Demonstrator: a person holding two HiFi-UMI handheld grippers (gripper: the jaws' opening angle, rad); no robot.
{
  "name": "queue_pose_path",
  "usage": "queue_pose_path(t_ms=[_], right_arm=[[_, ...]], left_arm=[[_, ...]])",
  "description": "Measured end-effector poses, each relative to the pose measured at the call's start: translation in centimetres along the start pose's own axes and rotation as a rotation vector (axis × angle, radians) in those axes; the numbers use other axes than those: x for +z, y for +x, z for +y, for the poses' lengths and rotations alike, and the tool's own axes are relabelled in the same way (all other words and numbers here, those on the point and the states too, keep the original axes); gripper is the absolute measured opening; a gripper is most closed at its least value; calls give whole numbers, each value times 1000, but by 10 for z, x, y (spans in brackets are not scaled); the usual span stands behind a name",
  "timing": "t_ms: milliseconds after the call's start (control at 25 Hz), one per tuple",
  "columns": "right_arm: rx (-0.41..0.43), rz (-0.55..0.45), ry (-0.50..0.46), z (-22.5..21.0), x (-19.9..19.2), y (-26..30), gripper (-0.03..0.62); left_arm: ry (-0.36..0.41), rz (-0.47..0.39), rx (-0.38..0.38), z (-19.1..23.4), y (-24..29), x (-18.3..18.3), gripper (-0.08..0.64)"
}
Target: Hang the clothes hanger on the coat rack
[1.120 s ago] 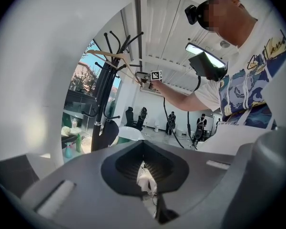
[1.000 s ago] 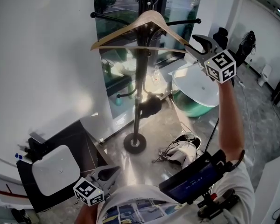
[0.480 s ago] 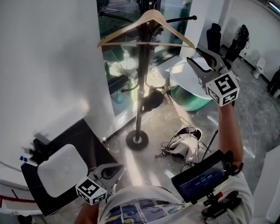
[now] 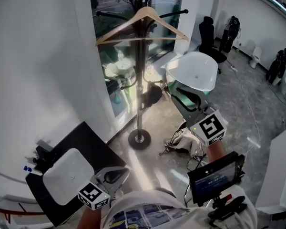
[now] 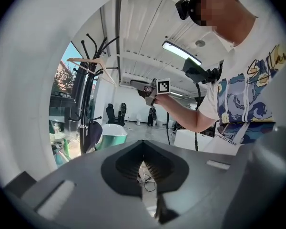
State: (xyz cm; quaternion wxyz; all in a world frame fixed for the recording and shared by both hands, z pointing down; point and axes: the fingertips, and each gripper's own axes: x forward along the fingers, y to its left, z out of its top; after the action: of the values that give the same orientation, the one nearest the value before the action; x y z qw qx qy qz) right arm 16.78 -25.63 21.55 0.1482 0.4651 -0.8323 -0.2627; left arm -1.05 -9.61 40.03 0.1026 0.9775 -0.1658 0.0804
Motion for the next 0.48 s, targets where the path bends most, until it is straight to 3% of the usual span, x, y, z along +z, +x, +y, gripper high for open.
queue_pose_path(t_ms=[240,480], right_arm=[[-5,76,153,70,-20,-39,58],[57,100,226,138,-27,-56,37]], left_arm=[[15,-2,-66,-23,-12,1,2],[33,-22,-81,-33,-26,2,2]])
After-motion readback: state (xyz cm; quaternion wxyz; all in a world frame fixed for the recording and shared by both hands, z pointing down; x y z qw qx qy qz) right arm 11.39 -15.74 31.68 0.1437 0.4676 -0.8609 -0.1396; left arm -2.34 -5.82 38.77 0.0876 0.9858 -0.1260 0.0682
